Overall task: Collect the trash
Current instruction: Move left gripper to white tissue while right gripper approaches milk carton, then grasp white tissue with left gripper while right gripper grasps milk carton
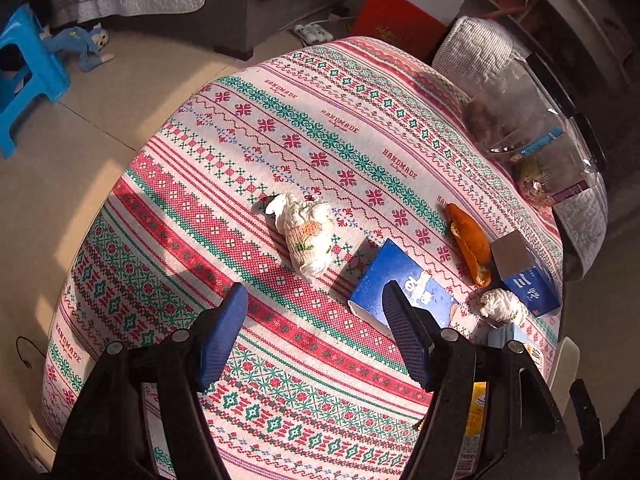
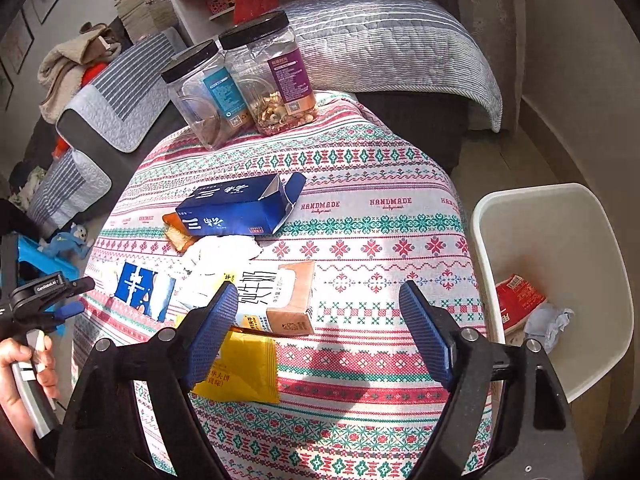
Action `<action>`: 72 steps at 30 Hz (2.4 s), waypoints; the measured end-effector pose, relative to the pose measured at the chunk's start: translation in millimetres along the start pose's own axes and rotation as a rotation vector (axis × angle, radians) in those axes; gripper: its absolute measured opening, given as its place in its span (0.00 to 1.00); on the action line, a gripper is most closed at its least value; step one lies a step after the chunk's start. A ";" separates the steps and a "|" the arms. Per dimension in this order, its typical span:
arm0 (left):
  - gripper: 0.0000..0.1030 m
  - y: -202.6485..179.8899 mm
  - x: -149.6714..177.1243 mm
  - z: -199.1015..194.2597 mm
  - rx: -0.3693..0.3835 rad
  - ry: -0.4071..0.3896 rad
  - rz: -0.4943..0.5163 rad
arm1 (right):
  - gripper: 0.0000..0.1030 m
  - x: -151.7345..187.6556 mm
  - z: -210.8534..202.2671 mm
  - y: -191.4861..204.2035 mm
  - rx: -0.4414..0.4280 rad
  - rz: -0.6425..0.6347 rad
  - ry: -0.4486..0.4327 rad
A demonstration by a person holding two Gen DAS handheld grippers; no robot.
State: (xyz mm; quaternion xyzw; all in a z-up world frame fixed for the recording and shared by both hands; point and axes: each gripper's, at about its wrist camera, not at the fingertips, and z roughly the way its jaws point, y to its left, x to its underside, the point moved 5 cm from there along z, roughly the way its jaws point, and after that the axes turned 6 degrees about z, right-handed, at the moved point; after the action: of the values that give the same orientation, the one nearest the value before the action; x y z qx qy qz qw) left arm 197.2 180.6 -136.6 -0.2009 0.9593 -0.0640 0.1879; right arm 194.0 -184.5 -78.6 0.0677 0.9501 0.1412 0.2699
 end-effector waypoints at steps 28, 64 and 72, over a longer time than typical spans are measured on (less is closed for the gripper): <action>0.65 15.5 -24.2 39.9 0.100 0.010 -0.158 | 0.85 -12.4 45.0 33.7 -0.123 0.002 0.084; 0.28 -25.4 -0.8 -1.0 0.231 -0.057 -0.026 | 0.45 26.2 69.7 90.8 0.166 -0.655 0.045; 0.28 -34.2 3.2 -24.1 0.272 -0.098 0.005 | 0.25 17.9 54.2 85.7 0.011 -0.483 0.096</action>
State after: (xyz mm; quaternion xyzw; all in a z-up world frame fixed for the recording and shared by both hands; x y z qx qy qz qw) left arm 197.6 149.3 -108.8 -0.1741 0.9319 -0.1833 0.2600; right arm 212.2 -86.8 -105.5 -0.1665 0.9512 0.0707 0.2501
